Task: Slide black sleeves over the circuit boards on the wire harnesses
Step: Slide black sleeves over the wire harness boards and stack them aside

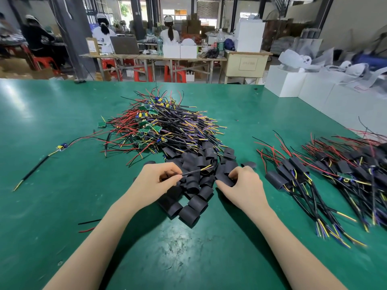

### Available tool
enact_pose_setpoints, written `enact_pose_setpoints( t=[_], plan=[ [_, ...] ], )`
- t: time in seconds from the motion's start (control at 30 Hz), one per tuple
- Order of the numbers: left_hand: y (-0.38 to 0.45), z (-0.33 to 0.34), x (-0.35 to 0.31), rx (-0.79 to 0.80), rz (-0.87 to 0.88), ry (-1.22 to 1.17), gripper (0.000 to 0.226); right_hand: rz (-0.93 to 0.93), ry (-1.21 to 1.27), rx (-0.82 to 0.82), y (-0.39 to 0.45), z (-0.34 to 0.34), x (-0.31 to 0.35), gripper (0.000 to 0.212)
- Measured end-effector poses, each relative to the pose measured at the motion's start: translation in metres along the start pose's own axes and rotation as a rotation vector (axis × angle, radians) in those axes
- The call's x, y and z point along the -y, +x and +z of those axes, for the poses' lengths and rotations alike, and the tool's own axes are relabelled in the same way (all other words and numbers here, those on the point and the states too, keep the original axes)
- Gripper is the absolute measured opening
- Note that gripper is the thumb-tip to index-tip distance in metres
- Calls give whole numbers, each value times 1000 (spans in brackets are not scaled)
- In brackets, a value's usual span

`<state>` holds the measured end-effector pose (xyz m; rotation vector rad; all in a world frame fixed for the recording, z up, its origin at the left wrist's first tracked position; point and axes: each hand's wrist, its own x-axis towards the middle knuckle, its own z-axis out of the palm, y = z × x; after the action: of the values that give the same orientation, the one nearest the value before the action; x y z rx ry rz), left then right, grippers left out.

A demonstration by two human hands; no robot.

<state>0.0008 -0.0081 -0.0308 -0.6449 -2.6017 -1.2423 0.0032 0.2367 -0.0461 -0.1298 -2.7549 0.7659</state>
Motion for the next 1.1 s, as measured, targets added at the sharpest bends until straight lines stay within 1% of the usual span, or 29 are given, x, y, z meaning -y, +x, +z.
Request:
enact_pose_setpoints(
  t=[0.07, 0.1, 0.3, 0.43, 0.57, 0.73, 0.97, 1.1],
  plan=[
    [0, 0, -1, 0, 2, 1, 9, -4, -54, 1, 2, 0, 0, 41],
    [0, 0, -1, -2, 3, 0, 8, -10, -74, 10, 2, 0, 0, 41],
    [-1, -2, -3, -2, 7, 6, 7, -4, -5, 43, 1, -3, 1, 30],
    [-1, -4, -2, -2, -14, 10, 8, -24, 50, 5, 2, -12, -1, 27],
    [-1, -4, -5, -3, -47, -35, 10, -141, 153, -46, 2, -21, -2, 24],
    [-2, -4, -11, 7, -50, -75, 10, -315, 157, -74, -1, -24, 2, 25],
    [-2, -5, -12, 9, -44, -117, 11, -367, 125, -89, -2, -23, 4, 24],
    [-2, -2, -10, 23, -17, -76, 10, -484, 96, -45, -2, -22, 3, 29]
  ],
)
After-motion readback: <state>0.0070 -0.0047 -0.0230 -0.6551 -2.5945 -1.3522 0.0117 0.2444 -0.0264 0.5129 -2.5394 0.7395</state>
